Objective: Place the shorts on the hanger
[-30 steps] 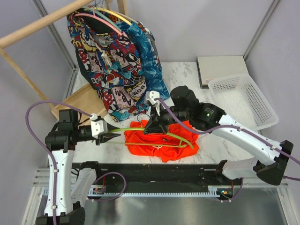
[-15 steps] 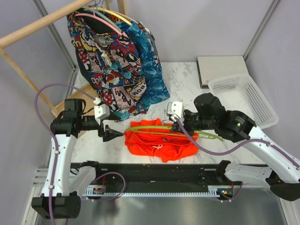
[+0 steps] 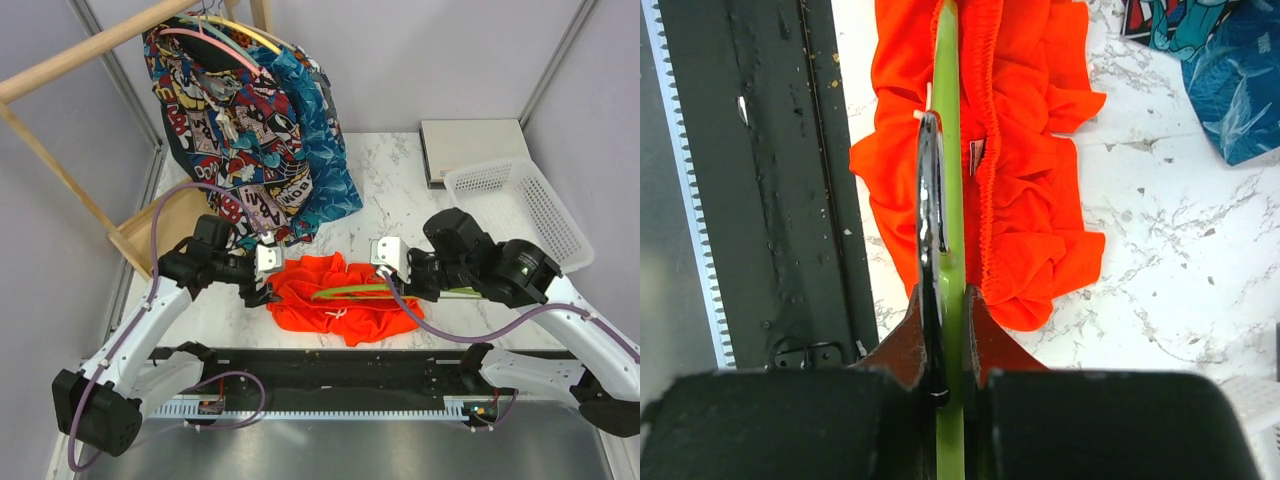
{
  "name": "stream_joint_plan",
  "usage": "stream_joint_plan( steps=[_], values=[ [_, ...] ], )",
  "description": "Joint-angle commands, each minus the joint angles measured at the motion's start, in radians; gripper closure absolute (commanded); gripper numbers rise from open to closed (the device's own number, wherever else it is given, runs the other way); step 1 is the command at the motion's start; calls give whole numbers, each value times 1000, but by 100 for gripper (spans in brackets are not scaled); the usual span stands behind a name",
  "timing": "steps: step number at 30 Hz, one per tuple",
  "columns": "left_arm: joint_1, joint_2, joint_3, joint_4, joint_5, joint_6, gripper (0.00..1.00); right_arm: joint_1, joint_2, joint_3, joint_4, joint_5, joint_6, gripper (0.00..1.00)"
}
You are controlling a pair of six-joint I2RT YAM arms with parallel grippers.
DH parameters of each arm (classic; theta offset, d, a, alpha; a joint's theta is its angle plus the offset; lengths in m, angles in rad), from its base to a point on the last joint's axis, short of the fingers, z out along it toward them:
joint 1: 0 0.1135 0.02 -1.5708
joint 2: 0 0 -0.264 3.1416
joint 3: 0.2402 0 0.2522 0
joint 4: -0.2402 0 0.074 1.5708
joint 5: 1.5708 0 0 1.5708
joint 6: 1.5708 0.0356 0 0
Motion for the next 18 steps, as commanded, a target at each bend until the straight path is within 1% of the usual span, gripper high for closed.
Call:
stream_joint_plan(
  steps=[1, 2, 3, 4, 5, 6, 8, 13, 14, 17, 18],
  values=[
    [-20, -4, -38, 57, 22, 240, 25, -8, -11, -29, 24, 17, 23, 100],
    [-28, 0, -49, 55, 13, 317, 27, -8, -11, -33, 28, 14, 26, 100],
    [-45, 8, -51, 52, 4, 348, 30, -6, -11, -43, 34, 15, 30, 100],
    [-54, 17, -51, 46, -15, 384, 31, -6, -6, -46, 40, 15, 33, 100],
    [-62, 40, -46, 34, -29, 458, 32, -6, -3, -46, 44, 17, 36, 100],
    [-85, 51, -43, 28, -42, 483, 35, -9, 0, -46, 47, 20, 40, 100],
    [-102, 77, -29, 27, -72, 527, 35, -13, 3, -40, 51, 23, 43, 100],
    [-146, 174, 0, 31, -121, 561, 37, -17, 10, -30, 51, 23, 56, 100],
    [-149, 175, -8, 31, -127, 607, 38, -20, 9, -30, 53, 23, 56, 100],
    [-174, 194, -12, 26, -179, 659, 42, -22, 9, -33, 53, 23, 57, 100],
    [-186, 201, -9, 15, -193, 673, 46, -22, 9, -33, 56, 27, 59, 100]
  ],
)
